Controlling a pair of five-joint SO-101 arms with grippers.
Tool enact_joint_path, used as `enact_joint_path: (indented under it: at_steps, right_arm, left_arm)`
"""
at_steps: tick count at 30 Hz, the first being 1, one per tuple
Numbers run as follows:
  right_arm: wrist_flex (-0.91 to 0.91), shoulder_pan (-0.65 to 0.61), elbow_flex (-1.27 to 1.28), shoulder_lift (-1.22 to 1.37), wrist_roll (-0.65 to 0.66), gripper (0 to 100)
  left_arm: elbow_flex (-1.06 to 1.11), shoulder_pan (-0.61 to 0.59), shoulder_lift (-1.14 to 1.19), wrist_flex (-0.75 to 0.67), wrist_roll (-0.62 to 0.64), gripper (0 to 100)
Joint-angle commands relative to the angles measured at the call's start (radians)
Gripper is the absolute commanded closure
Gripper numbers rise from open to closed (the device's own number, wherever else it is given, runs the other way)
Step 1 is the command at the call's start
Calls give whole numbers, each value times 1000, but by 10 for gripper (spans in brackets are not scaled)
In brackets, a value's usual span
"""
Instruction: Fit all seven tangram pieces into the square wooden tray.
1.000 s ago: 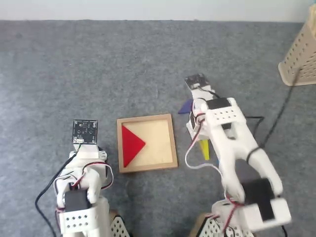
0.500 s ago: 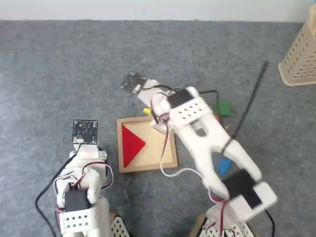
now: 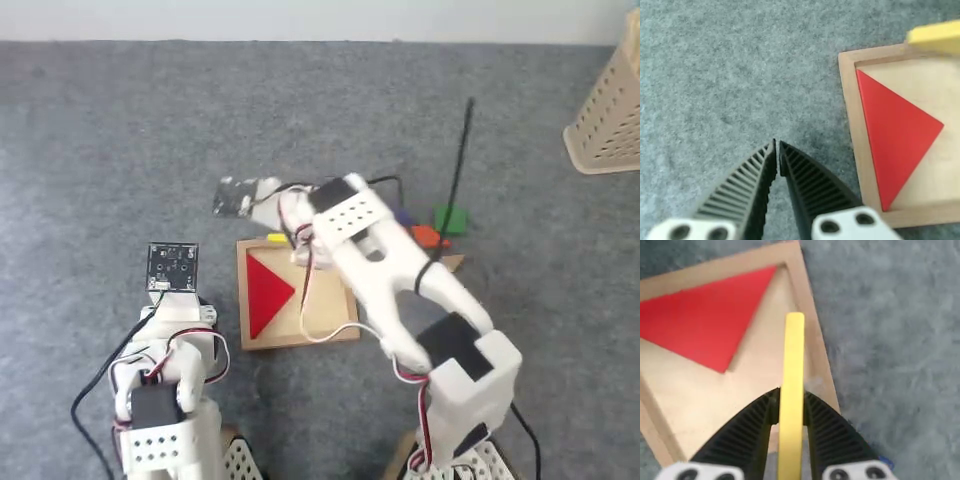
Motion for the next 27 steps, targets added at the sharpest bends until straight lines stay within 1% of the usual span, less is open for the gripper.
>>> enact_joint_path:
  at_steps: [1,6,11,13,17,22,25,27]
  right_arm:
    - [-54,-28,-31,7,21,991]
    - [-56,-27,-32,30,23,976]
    - [-48,-27,-31,25,23,846]
    - [-31,-25,-34,22,21,817]
    - [-1,-28,-37,13,20,835]
    - [71,-25,-31,-97,17,846]
    - [111,-30,-18,-150,-20,846]
    - [93,-30,18,-160,-37,846]
  left_arm:
    - [-5,-3,-8,2,-5,988]
    - [-5,-3,-8,2,-5,988]
    - [-5,-3,-8,2,-5,988]
    - [-5,-3,-8,2,-5,988]
    - [-5,-3,-8,2,-5,988]
    - [-5,-3,-8,2,-5,988]
    - [-5,-3,-8,2,-5,988]
    - [-5,-3,-8,2,-5,988]
